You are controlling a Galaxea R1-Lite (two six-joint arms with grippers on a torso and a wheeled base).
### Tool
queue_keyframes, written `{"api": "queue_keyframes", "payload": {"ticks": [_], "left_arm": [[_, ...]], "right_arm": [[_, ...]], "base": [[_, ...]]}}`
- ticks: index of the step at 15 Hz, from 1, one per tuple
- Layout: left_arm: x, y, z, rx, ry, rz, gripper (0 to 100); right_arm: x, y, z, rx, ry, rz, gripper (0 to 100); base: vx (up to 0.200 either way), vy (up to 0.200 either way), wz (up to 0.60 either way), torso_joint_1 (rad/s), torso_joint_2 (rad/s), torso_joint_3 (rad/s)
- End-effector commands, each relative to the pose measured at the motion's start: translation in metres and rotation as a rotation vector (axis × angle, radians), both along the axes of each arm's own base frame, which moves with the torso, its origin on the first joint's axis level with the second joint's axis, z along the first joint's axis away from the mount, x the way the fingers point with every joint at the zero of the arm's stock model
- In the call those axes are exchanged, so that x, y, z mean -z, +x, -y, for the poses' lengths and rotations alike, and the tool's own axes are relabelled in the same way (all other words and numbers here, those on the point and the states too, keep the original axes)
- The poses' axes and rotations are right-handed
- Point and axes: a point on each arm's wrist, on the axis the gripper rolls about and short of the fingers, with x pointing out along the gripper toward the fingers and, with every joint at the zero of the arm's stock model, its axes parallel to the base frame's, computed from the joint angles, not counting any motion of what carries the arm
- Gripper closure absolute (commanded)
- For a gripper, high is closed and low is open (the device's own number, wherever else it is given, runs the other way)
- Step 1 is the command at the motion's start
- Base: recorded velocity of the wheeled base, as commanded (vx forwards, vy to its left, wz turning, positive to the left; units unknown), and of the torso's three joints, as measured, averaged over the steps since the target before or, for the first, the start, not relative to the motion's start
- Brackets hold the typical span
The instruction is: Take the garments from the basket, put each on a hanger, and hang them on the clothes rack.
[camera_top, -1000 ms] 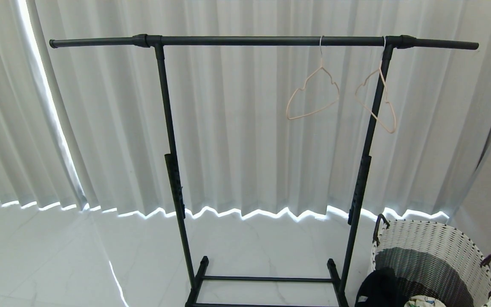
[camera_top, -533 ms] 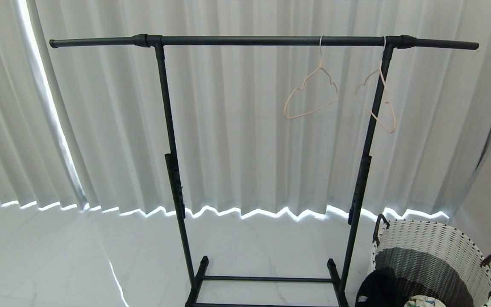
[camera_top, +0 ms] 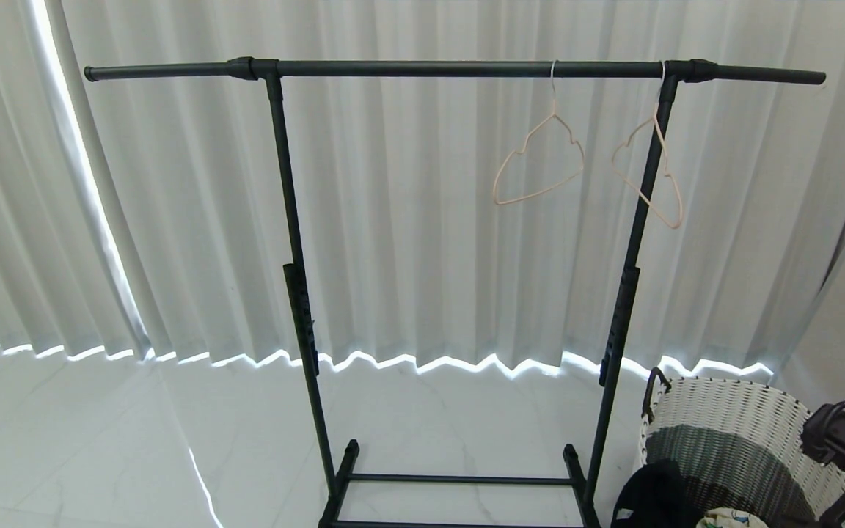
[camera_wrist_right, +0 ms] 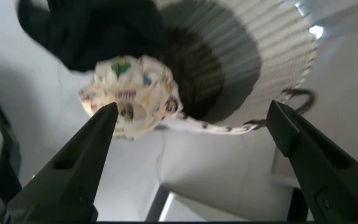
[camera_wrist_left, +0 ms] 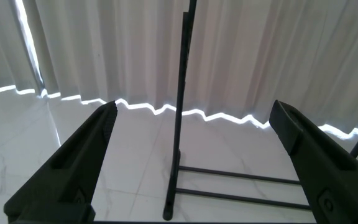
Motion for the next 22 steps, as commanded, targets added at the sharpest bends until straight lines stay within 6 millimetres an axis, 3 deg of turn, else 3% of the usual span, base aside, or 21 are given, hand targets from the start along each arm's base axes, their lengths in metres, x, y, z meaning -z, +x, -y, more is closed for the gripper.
{"api": "queue_keyframes", "payload": {"ticks": [1,11,18,22], "left_arm": [[0.0,0.0,0.0,-0.001,-0.001,0.0,0],[0.0,0.0,0.0,-0.001,-0.001,0.0,0],[0.0,0.0,0.0,-0.001,-0.001,0.0,0],[0.0,0.0,0.0,-0.001,-0.001,0.001,0]], "right_arm": [[0.042,0.004,0.007,-0.003,0.011,-0.191,0],[0.075,0.03,0.015,-0.001,-0.038,-0.229,0],[0.084,0.055,0.028,0.035,-0.042,-0.186,0],[0.09,0.057,0.028,0.033,-0.041,-0.186,0]], "base": [[0.0,0.0,0.0,0.0,0.0,0.0],[0.0,0.0,0.0,0.0,0.0,0.0],[0.0,0.0,0.0,0.0,0.0,0.0],[0.0,0.0,0.0,0.0,0.0,0.0]]}}
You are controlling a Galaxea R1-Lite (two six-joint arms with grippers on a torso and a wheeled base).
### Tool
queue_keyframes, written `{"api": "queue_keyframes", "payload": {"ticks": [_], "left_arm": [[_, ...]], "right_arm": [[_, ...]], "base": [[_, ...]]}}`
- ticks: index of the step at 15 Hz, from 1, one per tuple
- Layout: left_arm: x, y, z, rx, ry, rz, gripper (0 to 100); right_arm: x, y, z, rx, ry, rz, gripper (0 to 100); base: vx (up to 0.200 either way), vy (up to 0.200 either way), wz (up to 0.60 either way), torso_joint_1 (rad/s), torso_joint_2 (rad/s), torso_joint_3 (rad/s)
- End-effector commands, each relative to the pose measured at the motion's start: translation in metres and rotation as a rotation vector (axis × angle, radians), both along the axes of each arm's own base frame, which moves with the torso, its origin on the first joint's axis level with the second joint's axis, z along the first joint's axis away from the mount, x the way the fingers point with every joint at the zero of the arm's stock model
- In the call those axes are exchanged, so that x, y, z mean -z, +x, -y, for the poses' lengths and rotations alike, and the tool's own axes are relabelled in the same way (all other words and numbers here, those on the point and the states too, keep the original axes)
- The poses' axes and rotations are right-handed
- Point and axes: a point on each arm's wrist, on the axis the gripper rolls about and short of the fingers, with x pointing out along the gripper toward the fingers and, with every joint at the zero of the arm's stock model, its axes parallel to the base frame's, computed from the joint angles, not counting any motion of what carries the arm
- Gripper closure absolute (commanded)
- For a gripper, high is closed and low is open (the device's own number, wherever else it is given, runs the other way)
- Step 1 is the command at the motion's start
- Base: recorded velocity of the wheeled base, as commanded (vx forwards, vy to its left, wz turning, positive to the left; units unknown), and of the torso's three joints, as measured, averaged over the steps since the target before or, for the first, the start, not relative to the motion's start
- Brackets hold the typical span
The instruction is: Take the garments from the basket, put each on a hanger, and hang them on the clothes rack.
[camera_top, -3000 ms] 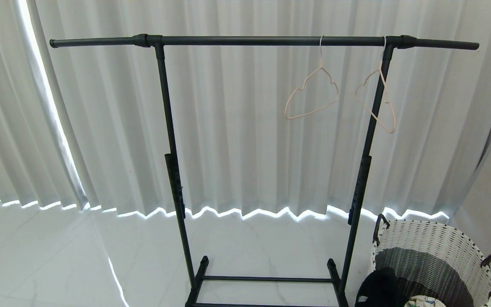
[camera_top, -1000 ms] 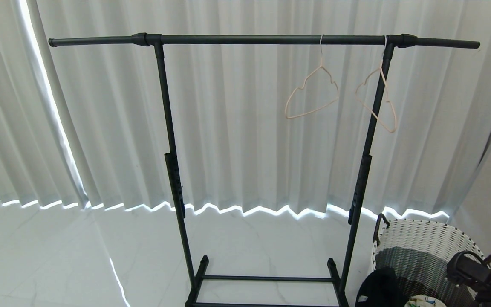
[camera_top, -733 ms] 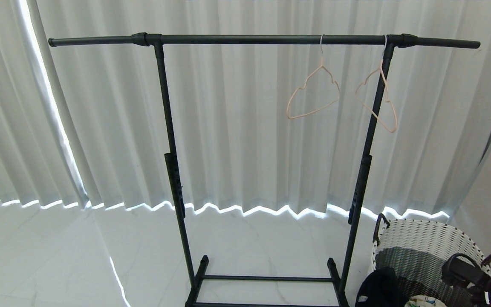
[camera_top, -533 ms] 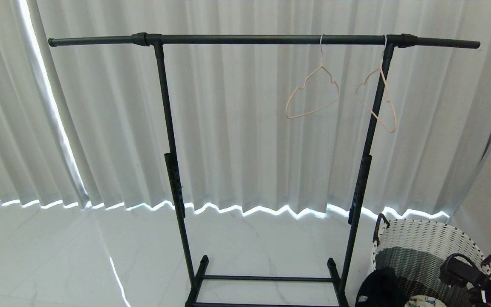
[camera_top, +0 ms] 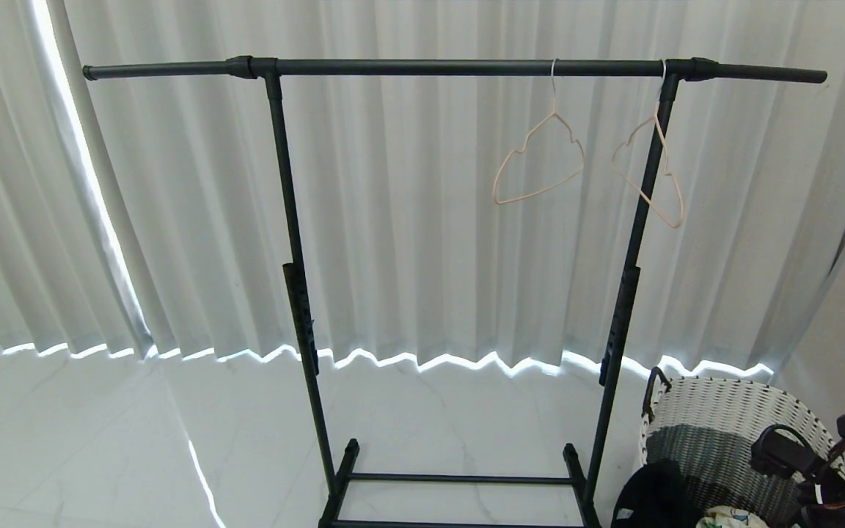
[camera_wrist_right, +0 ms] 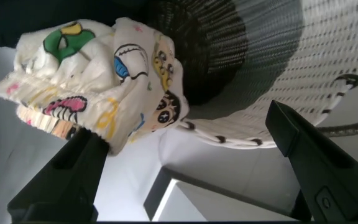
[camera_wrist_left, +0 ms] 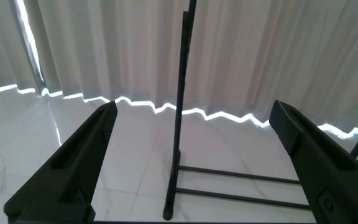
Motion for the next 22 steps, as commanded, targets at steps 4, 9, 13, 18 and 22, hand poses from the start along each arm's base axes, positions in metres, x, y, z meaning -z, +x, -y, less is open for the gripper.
{"api": "queue_keyframes", "payload": {"ticks": [4,9,13,18,22], "left_arm": [[0.0,0.0,0.0,-0.001,-0.001,0.002,0],[0.0,0.0,0.0,-0.001,-0.001,0.0,0],[0.0,0.0,0.0,-0.001,-0.001,0.0,0],[0.0,0.0,0.0,-0.001,-0.001,0.0,0],[0.0,0.0,0.0,0.001,-0.001,0.0,0]], "right_arm": [[0.005,0.0,-0.001,-0.008,0.012,-0.019,0],[0.005,-0.001,-0.001,-0.013,0.028,-0.018,100],[0.003,-0.001,-0.002,-0.021,0.039,-0.006,100],[-0.031,-0.022,-0.009,-0.064,0.065,0.127,100],[-0.073,-0.05,-0.017,-0.076,0.019,0.286,100]], "base": [[0.0,0.0,0.0,0.0,0.0,0.0],[0.0,0.0,0.0,0.0,0.0,0.0],[0.0,0.0,0.0,0.0,0.0,0.0],[0.0,0.0,0.0,0.0,0.0,0.0],[0.0,0.0,0.0,0.0,0.0,0.0]]}}
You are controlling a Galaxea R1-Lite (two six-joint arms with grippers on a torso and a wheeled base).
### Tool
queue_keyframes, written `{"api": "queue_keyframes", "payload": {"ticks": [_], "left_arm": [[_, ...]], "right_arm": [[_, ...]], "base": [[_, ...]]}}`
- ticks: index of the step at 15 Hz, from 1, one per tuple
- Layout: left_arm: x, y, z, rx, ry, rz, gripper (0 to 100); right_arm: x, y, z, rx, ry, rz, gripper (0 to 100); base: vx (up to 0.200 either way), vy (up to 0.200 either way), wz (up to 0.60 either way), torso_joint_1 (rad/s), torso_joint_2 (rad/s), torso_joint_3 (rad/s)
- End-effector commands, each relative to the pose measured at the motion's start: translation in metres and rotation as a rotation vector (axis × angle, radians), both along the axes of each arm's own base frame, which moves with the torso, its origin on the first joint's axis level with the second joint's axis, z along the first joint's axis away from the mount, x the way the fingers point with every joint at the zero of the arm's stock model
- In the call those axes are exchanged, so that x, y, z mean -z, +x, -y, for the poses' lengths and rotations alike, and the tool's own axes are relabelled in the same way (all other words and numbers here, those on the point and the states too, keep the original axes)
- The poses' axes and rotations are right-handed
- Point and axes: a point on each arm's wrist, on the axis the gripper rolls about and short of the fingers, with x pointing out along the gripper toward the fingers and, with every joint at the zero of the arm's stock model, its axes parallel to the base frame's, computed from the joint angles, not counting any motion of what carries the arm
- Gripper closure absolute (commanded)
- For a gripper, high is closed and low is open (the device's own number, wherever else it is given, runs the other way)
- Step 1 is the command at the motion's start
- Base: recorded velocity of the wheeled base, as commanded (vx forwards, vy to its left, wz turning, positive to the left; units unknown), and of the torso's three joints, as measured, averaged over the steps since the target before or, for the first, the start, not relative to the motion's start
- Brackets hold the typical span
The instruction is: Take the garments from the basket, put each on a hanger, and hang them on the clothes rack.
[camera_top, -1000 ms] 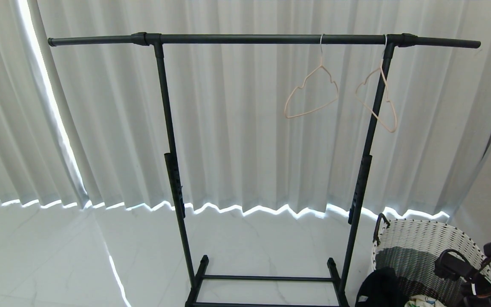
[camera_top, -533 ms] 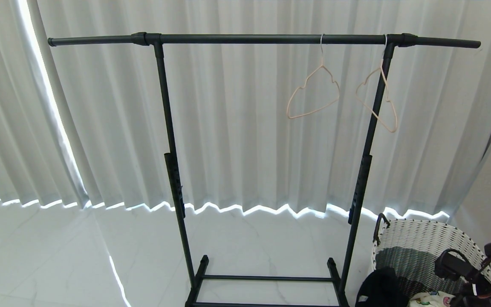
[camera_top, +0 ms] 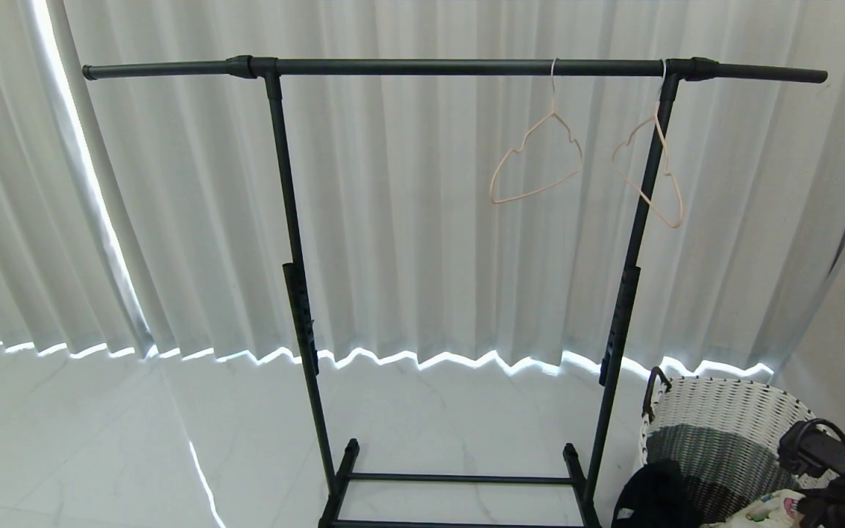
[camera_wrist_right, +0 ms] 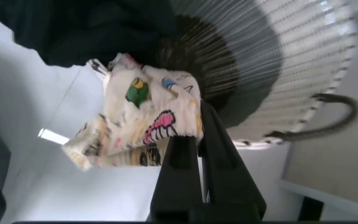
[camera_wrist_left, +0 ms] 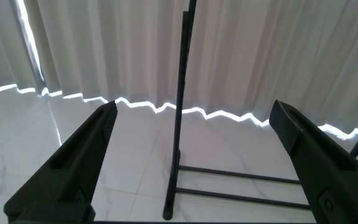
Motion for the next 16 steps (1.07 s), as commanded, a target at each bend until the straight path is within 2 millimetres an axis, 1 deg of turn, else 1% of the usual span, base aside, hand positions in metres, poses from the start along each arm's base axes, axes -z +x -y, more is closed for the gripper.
{"api": "queue_keyframes", "payload": {"ticks": [1,3,4,5,6,7,8,9,10,12,14,16], "left_arm": [[0.0,0.0,0.0,-0.001,0.0,0.0,0],[0.0,0.0,0.0,0.006,0.018,0.0,0],[0.0,0.0,0.0,0.006,0.018,0.0,0],[0.0,0.0,0.0,0.006,0.018,0.0,0],[0.0,0.0,0.0,0.007,0.017,0.0,0],[0.0,0.0,0.0,0.007,0.017,0.0,0],[0.0,0.0,0.0,0.009,0.024,-0.002,0],[0.0,0.0,0.0,0.01,0.035,-0.002,0],[0.0,0.0,0.0,0.01,0.037,-0.002,0],[0.0,0.0,0.0,0.01,0.035,-0.002,0],[0.0,0.0,0.0,0.01,0.035,-0.002,0],[0.0,0.0,0.0,0.01,0.035,-0.001,0]], "right_arm": [[-0.038,-0.015,-0.006,-0.01,-0.039,0.154,100],[-0.078,-0.02,-0.007,-0.006,-0.057,0.2,100],[-0.103,-0.023,-0.008,-0.009,-0.062,0.211,100],[-0.114,-0.026,-0.009,-0.011,-0.062,0.208,100],[-0.145,-0.035,-0.013,-0.024,-0.059,0.196,100],[-0.162,-0.045,-0.016,-0.032,-0.056,0.183,100],[-0.187,-0.071,-0.025,-0.057,-0.046,0.151,100],[-0.194,-0.085,-0.03,-0.083,-0.051,0.153,100],[-0.197,-0.094,-0.032,-0.092,-0.063,0.177,100],[-0.201,-0.107,-0.034,-0.082,-0.093,0.225,100],[-0.203,-0.109,-0.034,-0.084,-0.098,0.241,100],[-0.207,-0.107,-0.034,-0.101,-0.115,0.249,100]], "base": [[0.0,0.0,0.0,0.0,0.0,0.0],[0.0,0.0,0.0,0.0,0.0,0.0],[0.0,0.0,0.0,0.0,0.0,0.0],[0.0,0.0,0.0,0.0,0.0,0.0],[0.0,0.0,0.0,0.0,0.0,0.0],[0.0,0.0,0.0,0.0,0.0,0.0],[0.0,0.0,0.0,0.0,0.0,0.0],[-0.2,0.0,0.0,-0.002,0.01,0.002],[-0.2,0.0,0.0,-0.002,0.0,0.002],[-0.2,0.0,0.0,0.005,0.0,0.002],[-0.2,0.0,0.0,-0.007,0.0,0.007],[0.0,0.0,0.0,0.0,0.0,0.0]]}}
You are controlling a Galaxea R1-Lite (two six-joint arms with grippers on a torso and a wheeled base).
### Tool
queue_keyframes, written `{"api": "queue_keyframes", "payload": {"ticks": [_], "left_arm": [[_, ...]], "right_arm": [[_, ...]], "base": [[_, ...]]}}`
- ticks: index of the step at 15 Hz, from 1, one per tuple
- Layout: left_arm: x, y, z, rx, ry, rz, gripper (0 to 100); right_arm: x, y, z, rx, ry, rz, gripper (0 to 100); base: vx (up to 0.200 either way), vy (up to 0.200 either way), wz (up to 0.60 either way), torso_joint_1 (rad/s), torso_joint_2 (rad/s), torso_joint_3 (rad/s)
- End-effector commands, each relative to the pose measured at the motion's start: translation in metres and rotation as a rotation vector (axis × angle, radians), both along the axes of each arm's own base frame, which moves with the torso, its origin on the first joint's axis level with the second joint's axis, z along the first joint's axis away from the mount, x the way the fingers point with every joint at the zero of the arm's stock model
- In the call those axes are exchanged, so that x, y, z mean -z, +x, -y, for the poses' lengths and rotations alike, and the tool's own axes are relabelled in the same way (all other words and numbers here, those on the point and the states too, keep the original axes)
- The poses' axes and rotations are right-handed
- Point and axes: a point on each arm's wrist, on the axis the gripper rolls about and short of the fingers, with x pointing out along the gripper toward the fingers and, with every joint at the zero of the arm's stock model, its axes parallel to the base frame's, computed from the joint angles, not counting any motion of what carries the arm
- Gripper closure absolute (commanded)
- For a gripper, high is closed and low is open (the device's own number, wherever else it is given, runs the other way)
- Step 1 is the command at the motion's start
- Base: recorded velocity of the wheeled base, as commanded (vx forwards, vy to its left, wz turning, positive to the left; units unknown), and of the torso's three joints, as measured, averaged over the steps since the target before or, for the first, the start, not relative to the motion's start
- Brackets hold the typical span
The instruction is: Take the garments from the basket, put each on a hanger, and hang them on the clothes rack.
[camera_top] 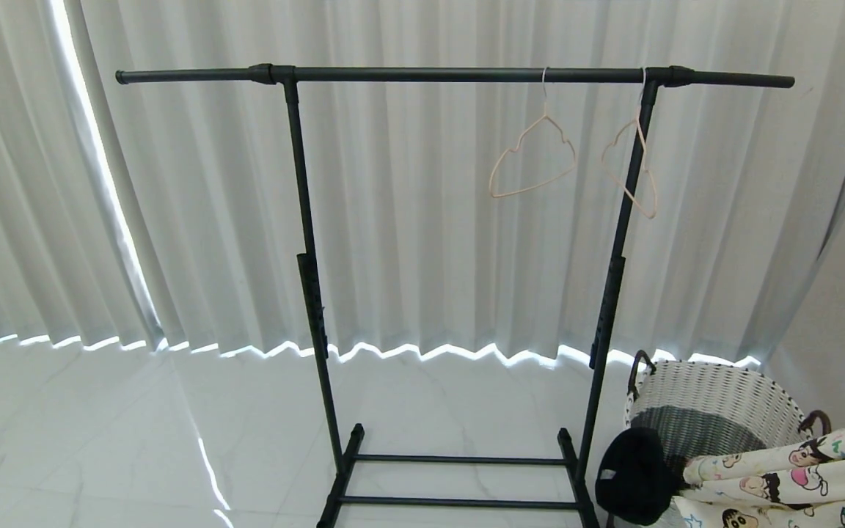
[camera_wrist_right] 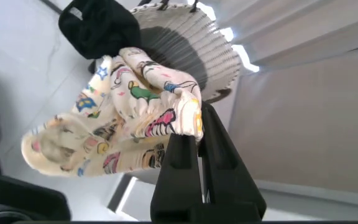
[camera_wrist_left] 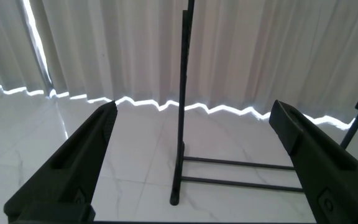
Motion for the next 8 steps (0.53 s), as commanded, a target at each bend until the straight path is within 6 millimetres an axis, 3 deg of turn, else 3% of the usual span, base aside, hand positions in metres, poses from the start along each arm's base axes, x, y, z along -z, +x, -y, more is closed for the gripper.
{"api": "queue_keyframes", "payload": {"ticks": [1,5,8], "left_arm": [[0.0,0.0,0.0,-0.001,-0.002,0.0,0],[0.0,0.0,0.0,-0.001,0.001,-0.002,0],[0.0,0.0,0.0,0.01,0.029,-0.002,0]], "right_arm": [[-0.006,-0.002,-0.001,-0.022,-0.012,0.029,100],[-0.018,0.022,-0.009,-0.101,-0.036,0.008,100],[-0.045,0.048,-0.017,-0.161,-0.035,0.012,100]], "base": [[0.0,0.0,0.0,0.0,0.0,0.0],[0.0,0.0,0.0,0.0,0.0,0.0],[0.0,0.0,0.0,0.0,0.0,0.0]]}}
